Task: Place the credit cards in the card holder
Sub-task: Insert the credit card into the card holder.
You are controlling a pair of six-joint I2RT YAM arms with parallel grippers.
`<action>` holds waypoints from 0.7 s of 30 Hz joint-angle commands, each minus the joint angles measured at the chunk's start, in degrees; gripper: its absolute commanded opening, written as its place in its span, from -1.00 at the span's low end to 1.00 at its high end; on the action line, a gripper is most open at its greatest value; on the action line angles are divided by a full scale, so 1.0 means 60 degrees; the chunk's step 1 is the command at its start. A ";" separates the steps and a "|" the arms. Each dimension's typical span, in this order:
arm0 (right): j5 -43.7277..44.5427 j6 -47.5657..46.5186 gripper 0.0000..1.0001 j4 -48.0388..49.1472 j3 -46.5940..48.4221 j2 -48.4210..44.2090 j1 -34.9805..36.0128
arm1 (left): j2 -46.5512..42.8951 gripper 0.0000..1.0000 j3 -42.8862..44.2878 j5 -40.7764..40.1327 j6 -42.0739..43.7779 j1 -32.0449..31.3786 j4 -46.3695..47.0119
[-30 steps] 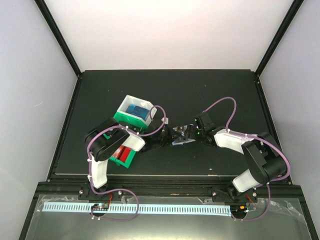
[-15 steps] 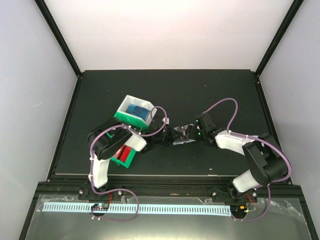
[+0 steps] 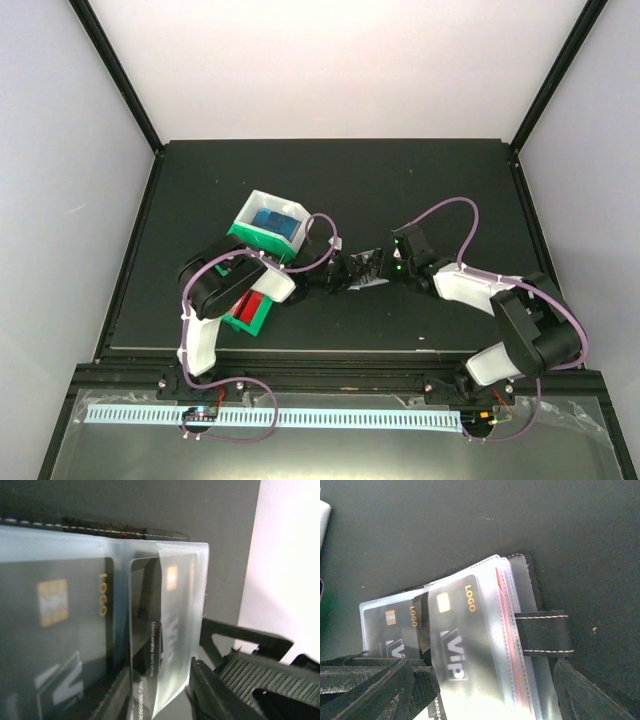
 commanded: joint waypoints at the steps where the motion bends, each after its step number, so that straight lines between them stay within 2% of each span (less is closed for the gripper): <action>1: -0.0014 -0.0108 0.55 -0.1210 -0.0209 -0.0068 0.0178 | -0.0743 -0.27 0.0113 -0.0140 0.1123 -0.0164 -0.1780; 8: 0.0887 -0.0174 0.55 -0.1596 -0.0173 -0.0510 0.0178 | -0.1681 0.00 0.0349 -0.0352 0.2622 -0.0164 -0.3524; 13: 0.0973 -0.0321 0.54 -0.1705 -0.0111 -0.0591 0.0178 | -0.1555 0.03 0.0984 -0.0364 0.3278 -0.0164 -0.4258; 21: 0.0672 -0.0431 0.50 -0.1508 -0.0134 -0.0294 0.0185 | -0.0736 0.04 0.1761 -0.0352 0.3391 -0.0073 -0.4705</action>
